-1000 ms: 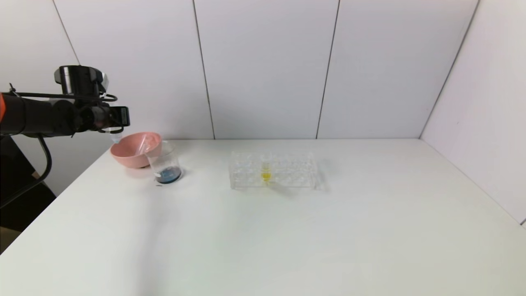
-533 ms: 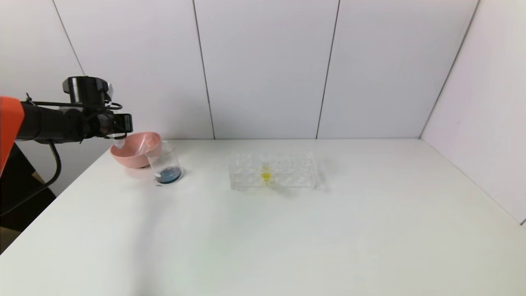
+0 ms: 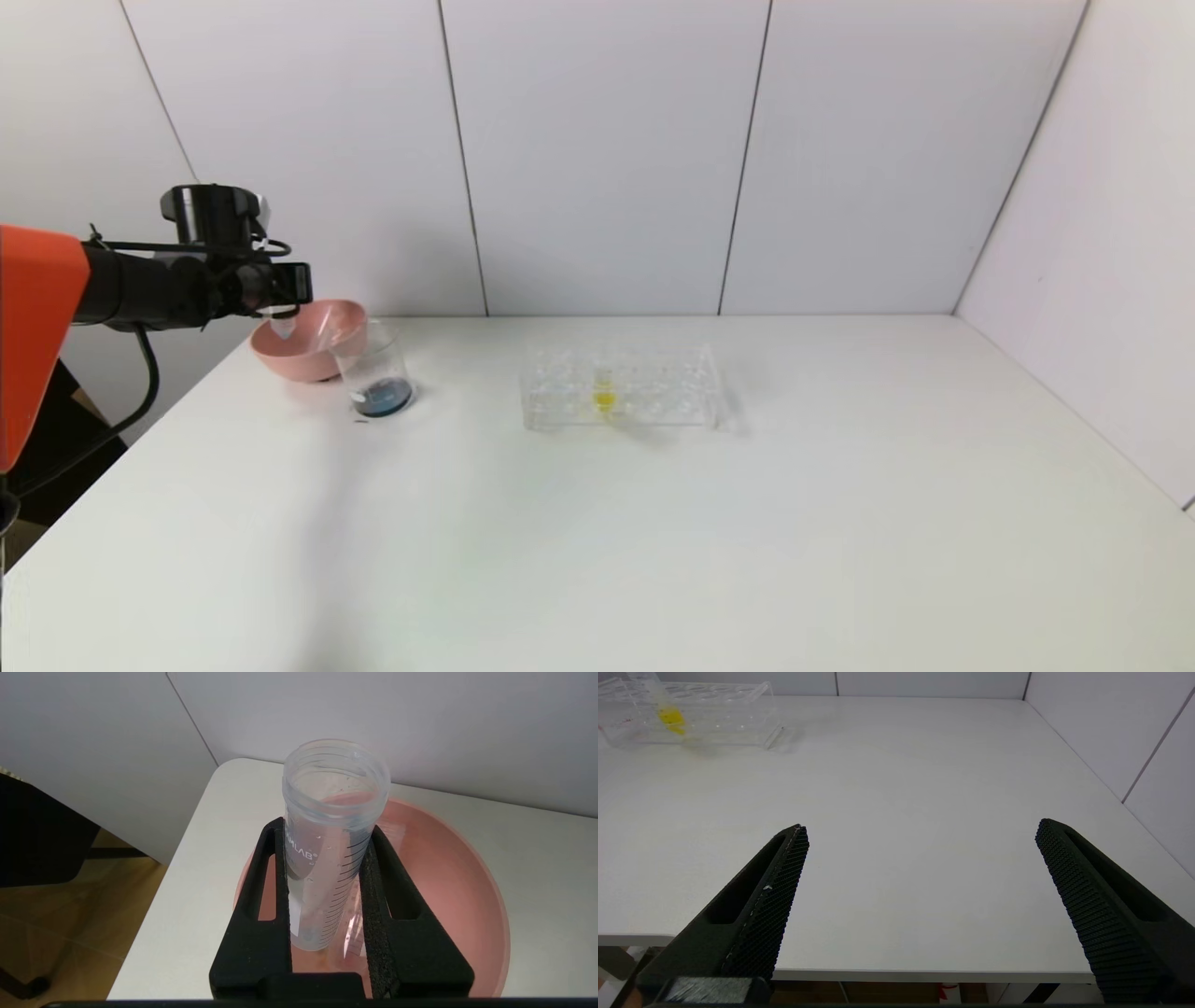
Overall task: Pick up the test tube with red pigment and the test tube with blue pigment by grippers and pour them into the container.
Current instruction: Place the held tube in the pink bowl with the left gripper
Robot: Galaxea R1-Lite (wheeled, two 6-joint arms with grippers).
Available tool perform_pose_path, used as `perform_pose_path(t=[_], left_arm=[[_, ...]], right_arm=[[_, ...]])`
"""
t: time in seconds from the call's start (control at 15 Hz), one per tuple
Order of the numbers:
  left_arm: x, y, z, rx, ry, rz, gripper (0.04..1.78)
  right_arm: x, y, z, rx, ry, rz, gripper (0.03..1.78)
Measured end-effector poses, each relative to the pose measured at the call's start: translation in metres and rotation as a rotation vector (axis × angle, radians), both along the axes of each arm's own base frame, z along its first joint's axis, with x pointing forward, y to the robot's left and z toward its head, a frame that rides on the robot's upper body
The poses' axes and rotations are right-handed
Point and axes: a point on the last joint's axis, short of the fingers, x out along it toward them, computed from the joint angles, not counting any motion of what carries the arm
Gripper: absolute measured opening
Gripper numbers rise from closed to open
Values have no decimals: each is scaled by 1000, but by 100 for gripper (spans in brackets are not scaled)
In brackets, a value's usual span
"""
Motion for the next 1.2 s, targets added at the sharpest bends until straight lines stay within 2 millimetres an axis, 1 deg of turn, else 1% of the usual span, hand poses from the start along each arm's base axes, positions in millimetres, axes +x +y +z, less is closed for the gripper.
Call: perform_pose_path(t=[0.2, 0.33, 0.4, 0.47, 0.53, 0.73, 0.87, 1.0, 1.07, 1.2], left_arm=[[6, -1, -5, -1, -3, -3, 46], [8, -2, -6, -3, -2, -5, 53], [8, -2, -7, -3, -2, -5, 61], [8, -2, -7, -3, -2, -5, 71], [8, -2, -7, -3, -3, -4, 85], [9, -2, -5, -1, -17, -5, 135], [8, -2, -5, -1, -20, -5, 158], [5, -2, -2, 1, -23, -5, 173], [2, -3, 1, 1, -24, -5, 176], [-6, -4, 9, 4, -30, -3, 177]], right_arm=[[0, 0, 0, 0, 0, 0, 177], [0, 0, 0, 0, 0, 0, 177], [0, 0, 0, 0, 0, 0, 177], [0, 0, 0, 0, 0, 0, 177], [0, 0, 0, 0, 0, 0, 177], [0, 0, 0, 0, 0, 0, 177], [0, 0, 0, 0, 0, 0, 177], [0, 0, 0, 0, 0, 0, 177], [0, 0, 0, 0, 0, 0, 177], [0, 0, 0, 0, 0, 0, 177]])
